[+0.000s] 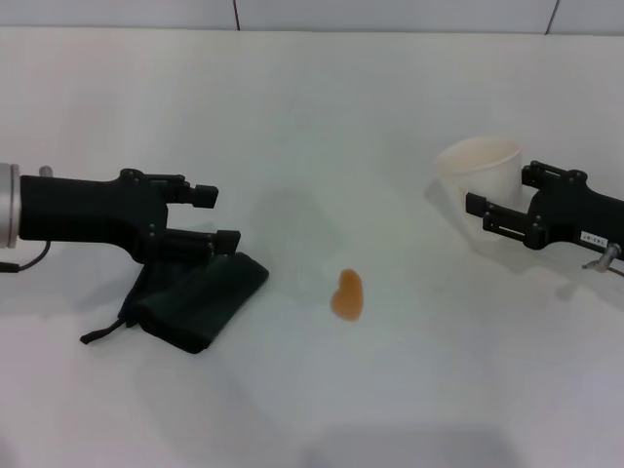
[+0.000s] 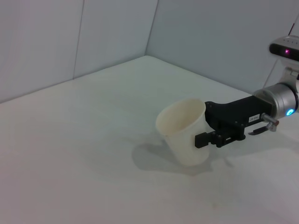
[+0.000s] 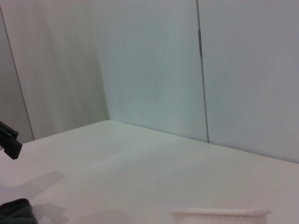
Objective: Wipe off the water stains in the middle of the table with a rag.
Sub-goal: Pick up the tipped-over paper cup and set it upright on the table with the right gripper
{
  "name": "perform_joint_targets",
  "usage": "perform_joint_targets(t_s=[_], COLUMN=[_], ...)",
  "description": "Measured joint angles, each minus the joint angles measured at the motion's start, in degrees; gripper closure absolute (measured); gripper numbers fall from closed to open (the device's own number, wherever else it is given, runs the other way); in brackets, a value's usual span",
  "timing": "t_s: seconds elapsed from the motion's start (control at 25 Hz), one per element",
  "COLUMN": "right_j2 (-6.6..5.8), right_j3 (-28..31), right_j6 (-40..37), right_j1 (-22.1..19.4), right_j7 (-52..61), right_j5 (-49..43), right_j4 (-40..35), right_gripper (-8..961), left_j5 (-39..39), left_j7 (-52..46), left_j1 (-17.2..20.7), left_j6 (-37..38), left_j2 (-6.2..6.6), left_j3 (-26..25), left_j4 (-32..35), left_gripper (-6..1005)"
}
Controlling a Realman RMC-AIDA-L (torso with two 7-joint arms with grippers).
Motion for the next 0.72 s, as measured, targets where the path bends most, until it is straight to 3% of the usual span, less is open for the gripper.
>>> perform_joint_targets(t_s=[0.72], right_j2=[-0.06], right_j3=[-0.01], right_j6=[-1.74], right_j1=[-1.47], right_j7=[0.00], right_j5=[0.03], right_j4=[-0.39], right_gripper=[171], left_j5=[1.14], left_j7=[-0.01], left_j1=[-0.15], left_j6=[0.00], left_j2=[-0.18], left_j3=[0.00], left_j4=[0.00], left_gripper=[214])
